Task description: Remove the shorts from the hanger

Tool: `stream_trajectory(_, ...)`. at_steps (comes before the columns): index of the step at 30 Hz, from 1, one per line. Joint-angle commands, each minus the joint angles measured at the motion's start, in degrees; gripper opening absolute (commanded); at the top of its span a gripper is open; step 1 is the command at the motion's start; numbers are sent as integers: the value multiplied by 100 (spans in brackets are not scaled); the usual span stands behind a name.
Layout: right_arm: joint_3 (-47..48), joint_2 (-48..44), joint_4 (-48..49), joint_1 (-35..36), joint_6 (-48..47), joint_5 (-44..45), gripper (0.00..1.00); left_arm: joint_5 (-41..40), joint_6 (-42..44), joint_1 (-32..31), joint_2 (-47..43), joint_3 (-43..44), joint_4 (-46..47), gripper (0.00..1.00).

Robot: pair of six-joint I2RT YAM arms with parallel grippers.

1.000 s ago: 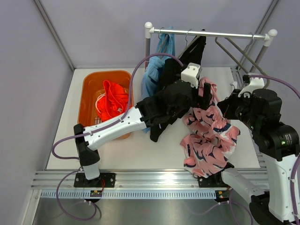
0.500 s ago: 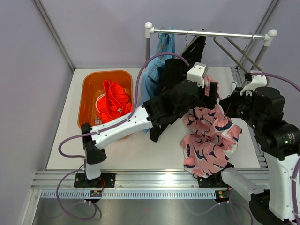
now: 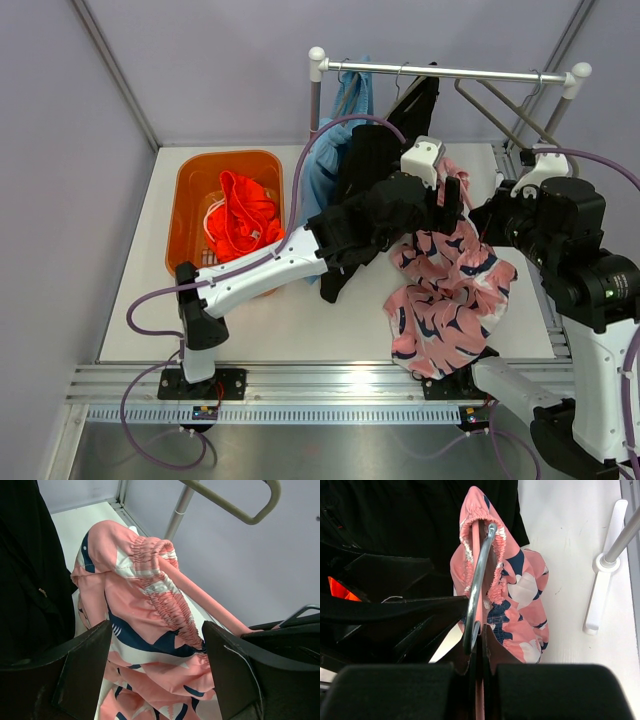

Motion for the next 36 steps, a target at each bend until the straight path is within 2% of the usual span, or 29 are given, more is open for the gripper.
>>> stream_trajectory(1, 225, 23, 219, 33, -109, -19, 0, 116, -44, -35, 38, 291, 70, 77)
stream_trajectory(6, 365, 50, 140, 33, -118, -45, 0, 160, -17, -26, 460, 941, -327, 65)
stream_trajectory(14, 506, 129, 69, 42, -136, -107, 0, 99, -61, -9, 618, 986, -424, 53)
stream_trajectory(21, 507, 111, 34, 42, -127, -186, 0, -129, 35, 44, 662, 986, -424, 52)
stream_trajectory(23, 480, 111, 17, 33, -144, -195, 0, -200, 114, 70, 654, 986, -319, 54)
stream_trajectory(24, 471, 103, 8, 42, -136, -195, 0, -200, 158, 88, 671, 1021, -292, 62)
stream_trajectory(28, 471, 67, -18, 42, -144, -195, 0, -130, 220, 176, 847, 1354, -388, 61)
stream_trajectory(36, 507, 41, -36, 33, -127, -283, 0, 90, 176, 351, 1023, 1487, -459, 42)
